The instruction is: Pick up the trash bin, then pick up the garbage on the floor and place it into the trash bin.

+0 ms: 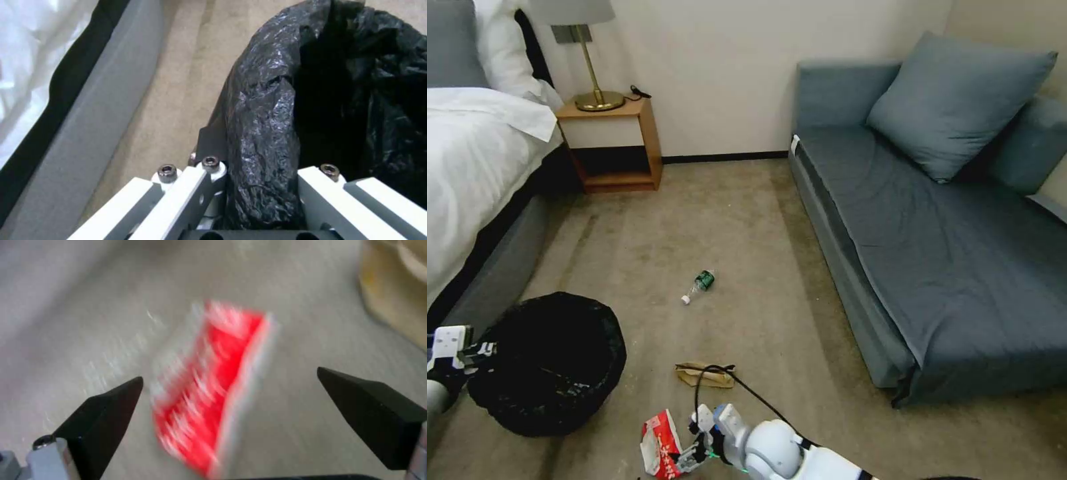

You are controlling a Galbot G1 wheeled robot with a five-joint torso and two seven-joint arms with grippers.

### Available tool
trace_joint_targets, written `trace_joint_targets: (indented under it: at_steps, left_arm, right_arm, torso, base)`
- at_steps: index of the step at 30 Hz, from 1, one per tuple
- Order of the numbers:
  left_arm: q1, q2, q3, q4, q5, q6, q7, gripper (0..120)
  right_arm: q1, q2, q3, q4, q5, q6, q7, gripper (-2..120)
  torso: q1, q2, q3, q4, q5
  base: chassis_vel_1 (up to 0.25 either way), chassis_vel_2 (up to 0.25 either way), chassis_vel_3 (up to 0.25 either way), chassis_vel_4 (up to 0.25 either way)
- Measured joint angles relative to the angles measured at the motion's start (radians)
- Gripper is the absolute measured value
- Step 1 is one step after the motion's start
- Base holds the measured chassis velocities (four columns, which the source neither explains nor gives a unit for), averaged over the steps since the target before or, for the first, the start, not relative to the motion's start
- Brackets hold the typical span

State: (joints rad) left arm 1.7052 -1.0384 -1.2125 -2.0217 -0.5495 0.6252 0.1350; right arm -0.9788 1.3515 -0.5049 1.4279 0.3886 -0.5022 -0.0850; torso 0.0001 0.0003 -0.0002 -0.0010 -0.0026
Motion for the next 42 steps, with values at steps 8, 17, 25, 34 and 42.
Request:
trace_joint_targets:
  at_steps: [8,17,25,34,42]
  left_arm:
    - [0.011,-0.013,-0.004,-0.009,0.003,0.0,0.002,5]
    - [0.003,-0.014,0.004,0.001,0.005,-0.002,0.002,5]
    - [0.003,-0.014,0.004,0.007,0.005,-0.003,0.003,5]
    - [0.003,-0.02,0.003,0.008,0.007,-0.005,0.004,5]
    - [0.0,-0.022,0.002,0.01,0.007,-0.005,0.004,5]
  right_arm:
    - [0.045,0.09,-0.057,-0.075,0.014,-0.027,0.038,100]
    - [0.085,0.098,-0.069,-0.072,-0.005,-0.028,0.027,100]
    - [0.169,0.091,-0.107,-0.072,0.055,-0.079,0.036,100]
    - [0.219,0.172,-0.144,-0.16,0.152,-0.233,0.111,100]
    - [0.221,0.222,-0.144,-0.231,0.15,-0.233,0.126,100]
  torso:
    - [0.0,0.0,0.0,0.0015,0.0034]
    - [0.0,0.0,0.0,0.0009,0.0027]
    - [0.0,0.0,0.0,0.0009,0.0026]
    - [0.0,0.0,0.0,0.0011,0.0025]
    - [0.0,0.0,0.0,0.0011,0.0024]
  base:
    - [0.0,0.0,0.0,0.0]
    - [0.0,0.0,0.0,0.0]
    - [0.0,0.0,0.0,0.0]
    - [0.0,0.0,0.0,0.0]
    - [0.0,0.0,0.0,0.0]
